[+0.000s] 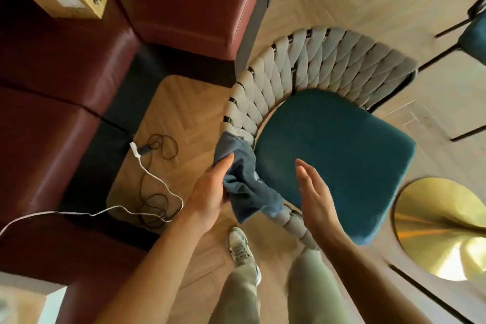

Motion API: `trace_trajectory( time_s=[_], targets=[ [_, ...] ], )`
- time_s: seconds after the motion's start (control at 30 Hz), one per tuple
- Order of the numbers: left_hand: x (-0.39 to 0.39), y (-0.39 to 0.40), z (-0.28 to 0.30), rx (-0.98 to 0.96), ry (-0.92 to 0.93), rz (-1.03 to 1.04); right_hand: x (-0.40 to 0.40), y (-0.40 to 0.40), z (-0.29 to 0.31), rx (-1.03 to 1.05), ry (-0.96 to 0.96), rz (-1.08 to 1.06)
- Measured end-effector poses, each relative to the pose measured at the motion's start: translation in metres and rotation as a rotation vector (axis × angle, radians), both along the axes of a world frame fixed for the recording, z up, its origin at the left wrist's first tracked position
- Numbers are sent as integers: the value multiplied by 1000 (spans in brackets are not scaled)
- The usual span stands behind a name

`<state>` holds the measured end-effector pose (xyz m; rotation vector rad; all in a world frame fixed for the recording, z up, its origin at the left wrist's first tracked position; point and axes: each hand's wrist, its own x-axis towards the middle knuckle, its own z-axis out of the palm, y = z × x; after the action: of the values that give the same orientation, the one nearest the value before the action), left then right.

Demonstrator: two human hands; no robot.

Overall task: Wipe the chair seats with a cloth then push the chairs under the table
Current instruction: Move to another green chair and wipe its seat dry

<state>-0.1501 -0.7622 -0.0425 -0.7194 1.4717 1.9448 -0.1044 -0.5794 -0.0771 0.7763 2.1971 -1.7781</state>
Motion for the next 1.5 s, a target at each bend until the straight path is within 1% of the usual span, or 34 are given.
trace_trajectory(
  time_s=[0.17,0.3,0.5,0.67,0.77,0.93,1.03,1.17,1.27,1.5],
  targets=[
    [-30,-54,17,-93,22,-44,-34,-52,10,-66,-1,-44],
    [-82,-80,35,-170,61,-94,-77,-89,13,-108,-2,-80],
    [-197,-100,48,-231,105,-185,-176,-138,16,-135,53,-198],
    [-311,-104,47,-199,149,-216,-283,-158,19,-187,66,-307],
    [-369,-99,46,-188,133,-255,-335,-152,30,-165,81,-387],
    [-450,-69,45,-164,82,-365,-402,-128,39,-107,79,-508],
    [-493,-46,41,-150,116,-452,-433,-115,40,-86,73,-574],
    [-555,-19,32,-188,151,-572,-473,-95,36,-18,31,-616],
    [-602,5,30,-224,173,-685,-503,-72,36,43,-17,-702],
    [-686,77,27,-323,223,-867,-566,-9,38,79,-89,-840]
  ],
)
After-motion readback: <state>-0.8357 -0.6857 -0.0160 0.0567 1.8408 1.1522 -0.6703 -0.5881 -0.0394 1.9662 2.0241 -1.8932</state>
